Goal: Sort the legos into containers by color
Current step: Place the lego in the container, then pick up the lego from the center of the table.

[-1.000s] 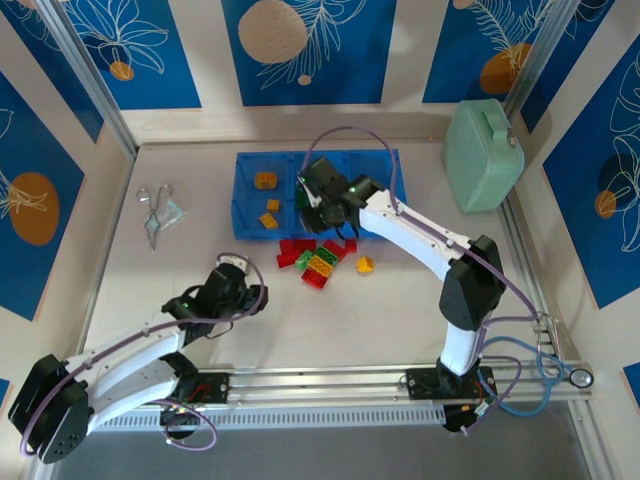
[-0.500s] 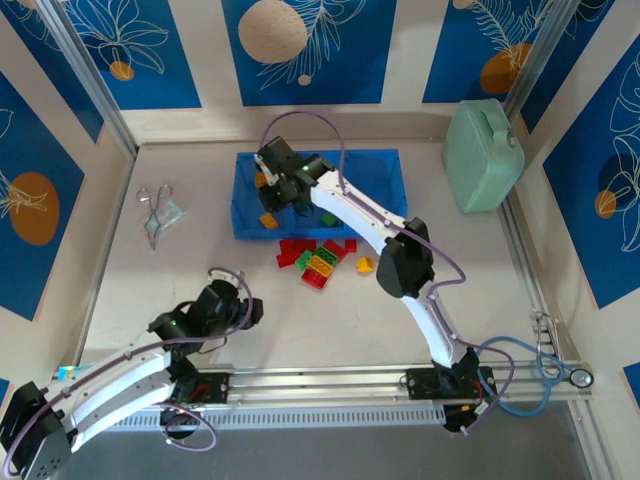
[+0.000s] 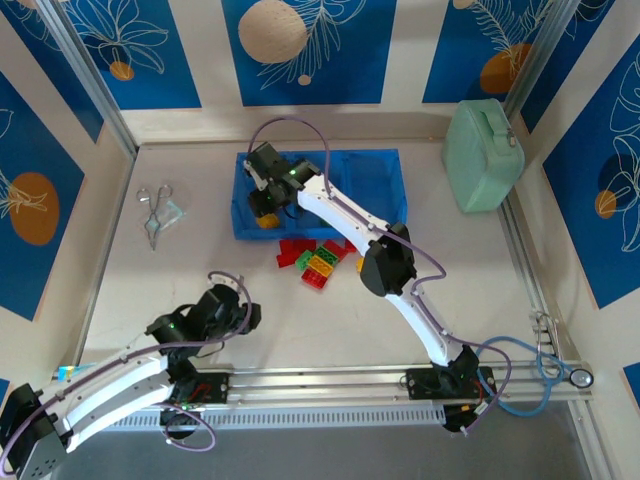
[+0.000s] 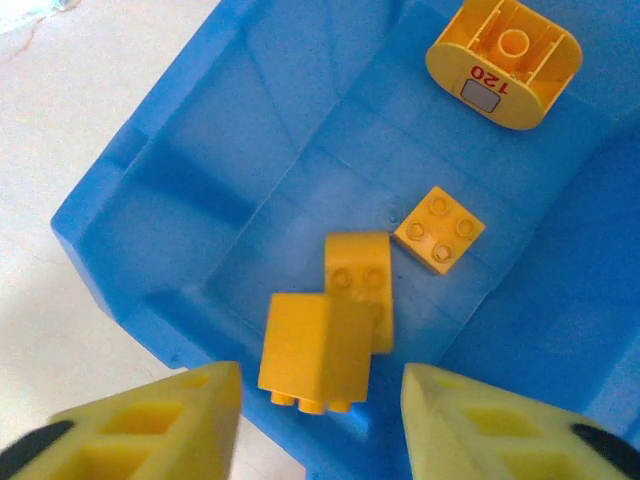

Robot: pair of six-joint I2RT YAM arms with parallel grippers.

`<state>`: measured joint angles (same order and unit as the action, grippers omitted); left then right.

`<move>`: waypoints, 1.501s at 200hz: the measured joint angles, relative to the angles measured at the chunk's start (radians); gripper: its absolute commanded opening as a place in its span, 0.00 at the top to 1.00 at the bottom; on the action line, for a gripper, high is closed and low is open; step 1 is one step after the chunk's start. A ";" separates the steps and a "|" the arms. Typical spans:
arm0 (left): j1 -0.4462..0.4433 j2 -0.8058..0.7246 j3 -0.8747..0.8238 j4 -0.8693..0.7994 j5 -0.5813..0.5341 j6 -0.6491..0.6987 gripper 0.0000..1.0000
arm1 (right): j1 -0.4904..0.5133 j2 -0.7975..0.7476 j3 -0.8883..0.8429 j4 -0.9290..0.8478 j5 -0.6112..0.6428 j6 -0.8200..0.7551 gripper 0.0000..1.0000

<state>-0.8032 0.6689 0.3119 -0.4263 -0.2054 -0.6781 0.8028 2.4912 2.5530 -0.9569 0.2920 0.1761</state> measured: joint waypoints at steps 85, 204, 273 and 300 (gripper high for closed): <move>-0.103 0.231 0.220 0.011 -0.042 0.105 0.38 | -0.008 -0.283 -0.317 0.070 0.045 0.015 0.34; -0.117 1.016 0.863 0.152 0.166 0.488 0.31 | -0.336 -1.298 -1.567 0.365 0.082 0.274 0.09; -0.117 1.376 1.240 0.026 0.235 0.618 0.32 | -0.415 -1.619 -1.790 0.346 0.138 0.388 0.05; -0.117 1.444 1.313 -0.020 0.251 0.636 0.32 | -0.464 -1.719 -1.822 0.336 0.169 0.418 0.05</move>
<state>-0.9207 2.1128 1.6249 -0.4461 0.0456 -0.0422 0.3389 0.7719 0.7315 -0.6205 0.4614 0.5945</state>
